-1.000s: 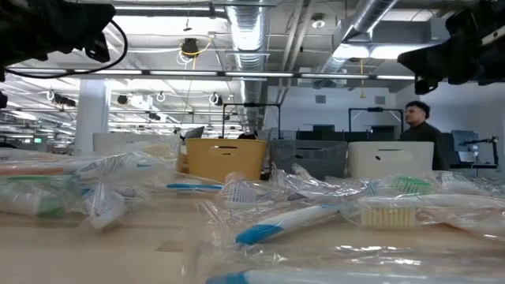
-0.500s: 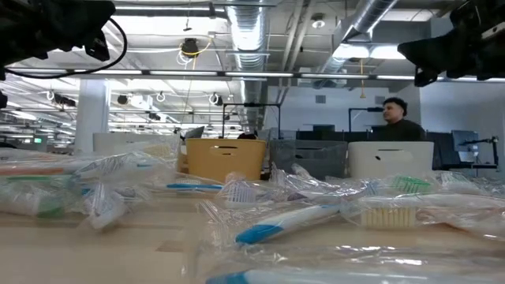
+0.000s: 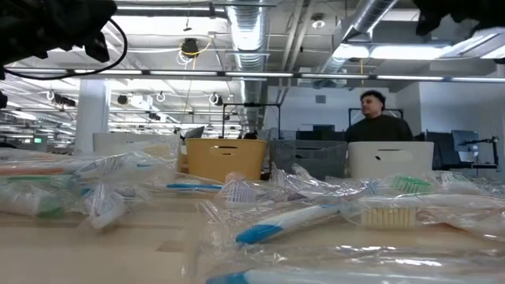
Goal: Pick & Place Toothbrushes
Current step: Put the orange toothbrush into the right white bin
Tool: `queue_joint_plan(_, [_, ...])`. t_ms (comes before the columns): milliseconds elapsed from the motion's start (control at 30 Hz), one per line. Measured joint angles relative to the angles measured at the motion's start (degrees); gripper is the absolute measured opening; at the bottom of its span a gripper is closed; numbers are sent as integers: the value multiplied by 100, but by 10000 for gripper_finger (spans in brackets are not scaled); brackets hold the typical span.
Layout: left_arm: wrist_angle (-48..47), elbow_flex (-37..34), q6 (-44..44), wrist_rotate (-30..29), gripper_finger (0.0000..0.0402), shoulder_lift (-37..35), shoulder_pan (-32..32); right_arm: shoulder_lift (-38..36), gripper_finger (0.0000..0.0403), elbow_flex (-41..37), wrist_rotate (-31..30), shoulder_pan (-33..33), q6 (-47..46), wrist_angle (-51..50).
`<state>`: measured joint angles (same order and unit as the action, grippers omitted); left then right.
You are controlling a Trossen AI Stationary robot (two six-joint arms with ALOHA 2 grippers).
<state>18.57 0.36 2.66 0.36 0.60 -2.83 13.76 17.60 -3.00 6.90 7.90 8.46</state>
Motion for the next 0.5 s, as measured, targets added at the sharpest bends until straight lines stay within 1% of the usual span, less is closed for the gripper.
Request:
queue_joint_plan(100, [3, -1, 0, -11, 26, 53, 2, 662, 185, 678, -361, 87, 14, -722])
queue_joint_plan(167, [51, -1, 1, -33, 50, 150, 2, 1136, 208, 1174, -534, 130, -52, -1498])
queue_joint_plan(233, [228, 0, -7, -76, 80, 304, 0, 1603, 225, 1715, -688, 144, -329, -2256])
queue_joint_plan(333, [662, -2, -8, -101, 127, 597, 2, 2242, 234, 2493, -779, 133, -868, -3327])
queue_joint_plan(500, [1829, 0, 2, -263, 187, 1084, 2, 3415, 225, 3583, -764, 148, -1886, -4526])
